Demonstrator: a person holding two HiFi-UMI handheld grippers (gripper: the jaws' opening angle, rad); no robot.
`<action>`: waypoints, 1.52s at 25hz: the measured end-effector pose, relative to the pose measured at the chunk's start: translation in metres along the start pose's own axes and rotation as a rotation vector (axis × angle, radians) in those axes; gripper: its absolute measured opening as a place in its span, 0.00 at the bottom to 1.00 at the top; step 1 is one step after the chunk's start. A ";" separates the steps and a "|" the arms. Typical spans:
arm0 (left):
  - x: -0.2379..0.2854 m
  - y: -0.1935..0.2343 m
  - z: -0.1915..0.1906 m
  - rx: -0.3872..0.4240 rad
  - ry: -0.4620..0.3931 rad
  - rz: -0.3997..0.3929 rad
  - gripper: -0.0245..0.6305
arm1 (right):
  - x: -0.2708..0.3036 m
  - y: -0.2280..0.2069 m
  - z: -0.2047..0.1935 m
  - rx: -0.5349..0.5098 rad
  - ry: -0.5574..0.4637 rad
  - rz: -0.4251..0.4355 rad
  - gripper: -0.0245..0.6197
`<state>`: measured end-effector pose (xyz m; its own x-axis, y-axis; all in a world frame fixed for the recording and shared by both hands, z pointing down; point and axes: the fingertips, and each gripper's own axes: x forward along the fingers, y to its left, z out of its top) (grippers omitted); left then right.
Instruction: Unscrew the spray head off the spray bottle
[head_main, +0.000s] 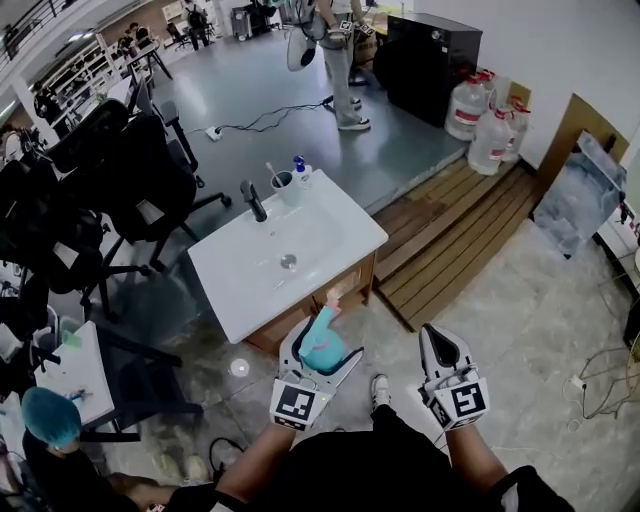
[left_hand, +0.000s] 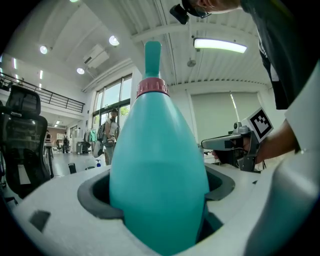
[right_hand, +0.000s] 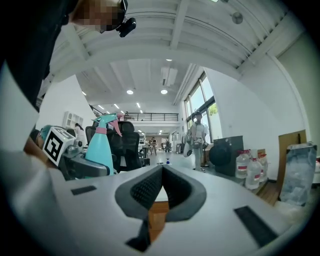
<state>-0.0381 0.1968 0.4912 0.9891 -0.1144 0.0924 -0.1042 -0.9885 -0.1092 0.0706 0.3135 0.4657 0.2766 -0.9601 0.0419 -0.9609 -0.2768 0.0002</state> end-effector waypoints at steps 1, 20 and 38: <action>0.007 0.005 0.001 -0.003 0.002 0.013 0.72 | 0.009 -0.005 0.000 -0.003 0.023 0.018 0.05; 0.084 0.066 -0.005 -0.055 0.074 0.288 0.72 | 0.141 -0.076 -0.006 0.018 0.120 0.286 0.05; 0.028 0.186 -0.042 -0.111 0.098 0.526 0.72 | 0.276 0.025 -0.009 0.006 0.058 0.562 0.05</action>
<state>-0.0341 0.0059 0.5147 0.7866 -0.6000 0.1457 -0.5982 -0.7990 -0.0608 0.1233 0.0417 0.4862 -0.2792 -0.9562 0.0884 -0.9601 0.2763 -0.0439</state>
